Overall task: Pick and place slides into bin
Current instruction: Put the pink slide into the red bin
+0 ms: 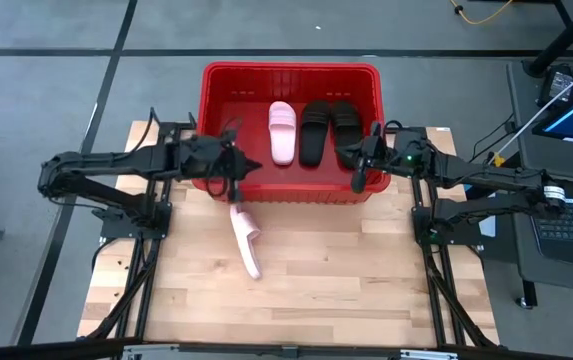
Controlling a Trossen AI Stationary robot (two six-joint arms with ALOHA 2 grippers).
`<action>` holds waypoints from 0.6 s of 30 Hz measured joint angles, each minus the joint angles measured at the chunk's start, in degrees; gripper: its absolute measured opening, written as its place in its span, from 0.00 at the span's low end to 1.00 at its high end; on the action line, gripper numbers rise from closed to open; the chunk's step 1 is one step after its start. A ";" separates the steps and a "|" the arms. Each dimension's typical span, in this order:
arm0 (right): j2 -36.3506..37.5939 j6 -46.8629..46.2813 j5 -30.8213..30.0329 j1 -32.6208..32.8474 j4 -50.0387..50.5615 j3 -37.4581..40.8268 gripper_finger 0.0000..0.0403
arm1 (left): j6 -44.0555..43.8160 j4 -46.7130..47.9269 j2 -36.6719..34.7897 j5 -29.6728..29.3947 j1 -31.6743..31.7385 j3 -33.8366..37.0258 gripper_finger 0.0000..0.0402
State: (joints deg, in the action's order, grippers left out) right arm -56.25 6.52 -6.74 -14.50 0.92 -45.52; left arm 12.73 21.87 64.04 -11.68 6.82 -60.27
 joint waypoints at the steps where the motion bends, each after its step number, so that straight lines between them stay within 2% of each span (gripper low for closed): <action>1: 0.00 0.00 -0.02 0.30 -0.30 0.00 0.01 | -1.02 0.59 -0.21 -0.19 -1.41 0.00 0.00; 6: 0.00 -1.87 -0.04 1.75 -2.83 0.00 0.01 | -3.75 4.98 -0.47 -6.38 -9.33 0.00 0.00; 11: 0.00 -4.62 -0.11 3.38 -7.05 0.00 0.01 | -9.62 7.42 -0.47 -9.27 -16.49 0.00 0.01; 15: 0.00 -4.29 -0.17 6.73 -9.49 0.00 0.01 | -12.25 8.13 -0.47 -12.66 -20.60 0.00 0.00; 18: 0.00 -3.19 -0.15 9.26 -10.72 0.00 0.01 | -15.65 8.13 -0.47 -13.09 -23.00 0.00 0.00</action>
State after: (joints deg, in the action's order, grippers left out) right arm -56.25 3.34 -6.90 -5.24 -9.80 -45.52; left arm -2.91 30.00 63.57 -24.77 -16.18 -60.27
